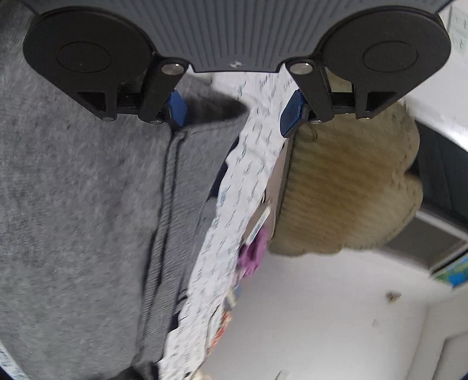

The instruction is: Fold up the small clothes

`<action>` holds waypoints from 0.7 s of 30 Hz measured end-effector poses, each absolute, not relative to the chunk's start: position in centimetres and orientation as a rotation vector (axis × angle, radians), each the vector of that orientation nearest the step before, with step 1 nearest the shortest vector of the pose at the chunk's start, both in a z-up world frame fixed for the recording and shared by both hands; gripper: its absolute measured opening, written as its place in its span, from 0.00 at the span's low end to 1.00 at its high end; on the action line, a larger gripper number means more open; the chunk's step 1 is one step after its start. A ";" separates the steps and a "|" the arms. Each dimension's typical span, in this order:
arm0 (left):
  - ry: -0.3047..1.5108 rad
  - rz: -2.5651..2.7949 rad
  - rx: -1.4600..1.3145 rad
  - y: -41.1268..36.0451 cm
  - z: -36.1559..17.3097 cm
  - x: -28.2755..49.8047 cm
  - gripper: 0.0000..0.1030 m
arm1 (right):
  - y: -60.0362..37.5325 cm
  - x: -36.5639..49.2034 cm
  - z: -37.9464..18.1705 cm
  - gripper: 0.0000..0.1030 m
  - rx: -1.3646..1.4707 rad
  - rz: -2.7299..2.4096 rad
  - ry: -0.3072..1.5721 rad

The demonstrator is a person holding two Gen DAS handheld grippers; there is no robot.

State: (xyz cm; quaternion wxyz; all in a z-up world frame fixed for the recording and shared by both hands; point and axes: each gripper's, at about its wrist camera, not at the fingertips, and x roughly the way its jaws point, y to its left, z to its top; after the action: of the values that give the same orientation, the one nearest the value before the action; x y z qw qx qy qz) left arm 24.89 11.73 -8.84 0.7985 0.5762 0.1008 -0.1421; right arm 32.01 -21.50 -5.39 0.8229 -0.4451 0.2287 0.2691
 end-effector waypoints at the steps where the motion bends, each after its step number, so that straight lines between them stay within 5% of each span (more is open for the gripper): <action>1: 0.214 -0.326 1.260 11.4 -9.1 24.9 0.61 | -21.6 32.2 -5.4 0.25 -0.928 0.575 0.492; 5: 0.257 -0.443 1.304 10.9 -9.2 25.5 0.13 | -22.5 33.4 -4.6 0.14 -0.779 0.583 0.536; 6: 0.304 -0.465 1.264 10.9 -8.8 26.1 0.07 | -23.1 34.0 -3.9 0.11 -0.693 0.585 0.556; 14: 0.509 -0.333 0.452 15.4 -0.9 34.6 0.06 | -30.9 40.0 -1.0 0.06 -0.006 0.420 0.632; 20: 0.680 -0.176 0.432 15.1 -5.3 38.9 0.07 | -31.8 42.9 -5.6 0.06 0.043 0.303 0.771; 21: 0.678 -0.169 0.434 14.8 -5.6 38.9 0.08 | -32.0 42.7 -5.7 0.16 0.059 0.300 0.751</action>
State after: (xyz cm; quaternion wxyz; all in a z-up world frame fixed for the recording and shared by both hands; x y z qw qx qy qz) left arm 38.85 14.85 -5.56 0.9166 0.2111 0.3295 -0.0819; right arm 42.66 -32.05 -5.65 0.9189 0.0286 0.3653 0.1461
